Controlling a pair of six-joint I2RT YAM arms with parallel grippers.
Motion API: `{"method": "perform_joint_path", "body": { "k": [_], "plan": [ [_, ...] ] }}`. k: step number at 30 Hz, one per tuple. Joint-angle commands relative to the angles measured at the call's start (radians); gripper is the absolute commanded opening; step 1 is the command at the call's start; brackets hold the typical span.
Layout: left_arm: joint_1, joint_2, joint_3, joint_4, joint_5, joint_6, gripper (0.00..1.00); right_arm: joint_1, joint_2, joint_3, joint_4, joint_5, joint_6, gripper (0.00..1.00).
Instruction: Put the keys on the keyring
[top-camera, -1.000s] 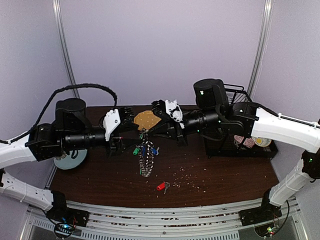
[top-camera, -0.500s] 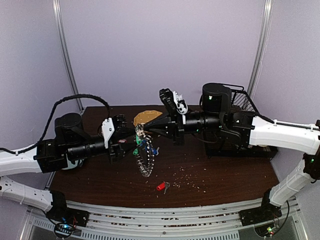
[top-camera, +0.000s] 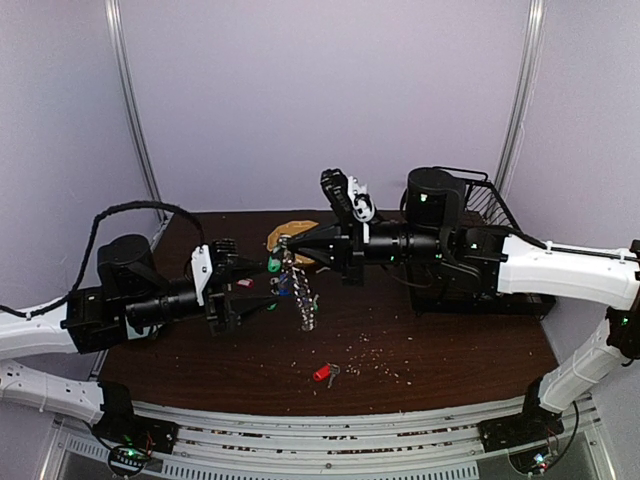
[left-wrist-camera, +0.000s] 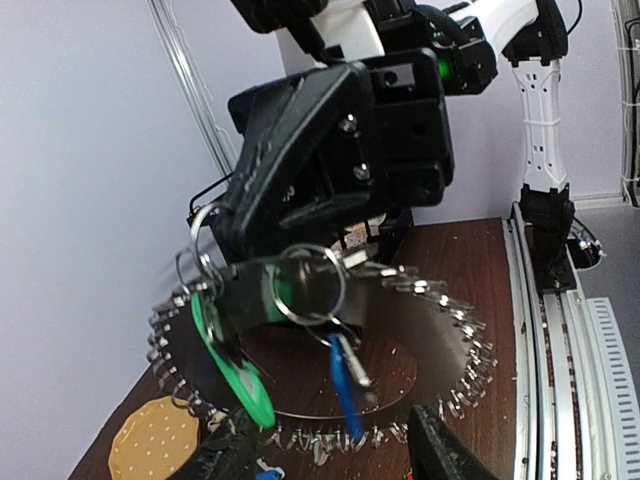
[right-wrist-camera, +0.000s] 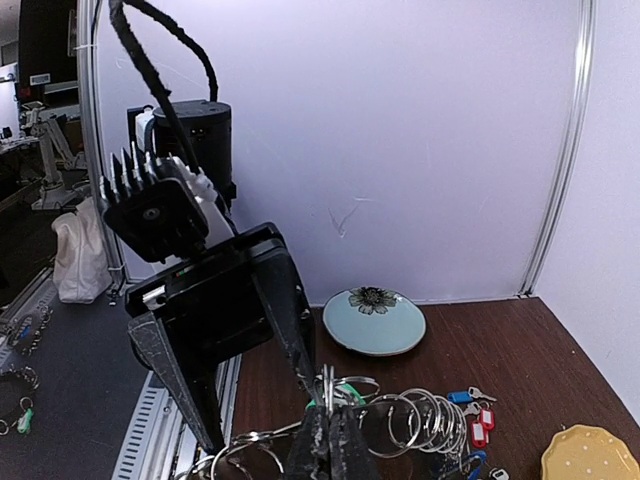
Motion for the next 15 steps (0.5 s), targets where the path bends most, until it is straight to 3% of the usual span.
{"method": "perform_joint_path", "body": {
  "k": [1, 4, 7, 15],
  "plan": [
    [0.024, -0.044, -0.015, -0.044, -0.066, -0.011, 0.52, 0.002, -0.031, 0.031, 0.043, 0.0, -0.004, 0.0],
    [0.024, -0.061, -0.019, 0.055, -0.108, -0.075, 0.43, 0.001, -0.03, 0.026, 0.05, 0.008, -0.005, 0.0],
    [0.024, -0.04, 0.003, 0.103, -0.141, -0.118, 0.42, 0.001, -0.03, 0.031, 0.049, 0.017, -0.006, 0.0],
    [0.024, -0.053, -0.04, 0.286, -0.031, -0.183, 0.36, 0.002, -0.026, 0.03, 0.044, 0.023, -0.012, 0.0]
  ]
}}
